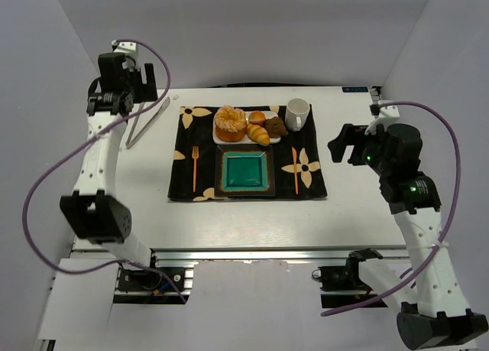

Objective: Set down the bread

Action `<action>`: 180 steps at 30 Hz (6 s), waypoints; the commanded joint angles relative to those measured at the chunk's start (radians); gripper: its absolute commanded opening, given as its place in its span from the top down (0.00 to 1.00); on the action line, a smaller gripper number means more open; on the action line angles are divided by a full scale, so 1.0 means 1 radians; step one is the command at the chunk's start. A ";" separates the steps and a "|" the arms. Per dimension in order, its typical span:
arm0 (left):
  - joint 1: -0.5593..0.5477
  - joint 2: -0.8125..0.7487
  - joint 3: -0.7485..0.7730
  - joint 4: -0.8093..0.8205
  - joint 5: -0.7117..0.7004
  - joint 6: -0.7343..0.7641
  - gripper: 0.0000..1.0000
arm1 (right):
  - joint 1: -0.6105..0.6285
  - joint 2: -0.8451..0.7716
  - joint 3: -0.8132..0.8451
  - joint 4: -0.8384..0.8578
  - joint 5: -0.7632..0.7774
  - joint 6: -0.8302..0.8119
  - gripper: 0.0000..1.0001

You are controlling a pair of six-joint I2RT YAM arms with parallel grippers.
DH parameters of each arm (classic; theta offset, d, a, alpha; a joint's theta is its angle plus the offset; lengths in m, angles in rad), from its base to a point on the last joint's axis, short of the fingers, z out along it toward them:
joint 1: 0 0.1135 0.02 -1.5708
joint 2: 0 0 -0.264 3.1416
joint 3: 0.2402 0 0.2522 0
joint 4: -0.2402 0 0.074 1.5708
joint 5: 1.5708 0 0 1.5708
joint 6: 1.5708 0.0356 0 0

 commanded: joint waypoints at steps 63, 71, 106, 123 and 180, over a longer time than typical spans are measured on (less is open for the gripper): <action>0.284 1.021 0.590 -0.022 0.547 0.529 0.02 | 0.113 0.268 -0.158 0.255 -0.325 0.027 0.11; 0.286 1.041 0.596 -0.027 0.562 0.528 0.02 | 0.123 0.282 -0.166 0.271 -0.328 0.033 0.11; 0.279 0.710 0.366 0.155 0.587 0.120 0.46 | 0.146 0.177 -0.240 0.292 -0.359 0.089 0.11; 0.027 0.319 0.190 -0.024 0.389 -0.077 0.51 | 0.146 -0.066 -0.237 0.194 -0.125 0.220 0.11; -0.242 0.099 -0.343 0.223 0.346 -0.400 0.37 | 0.146 -0.410 -0.284 0.044 -0.078 0.278 0.11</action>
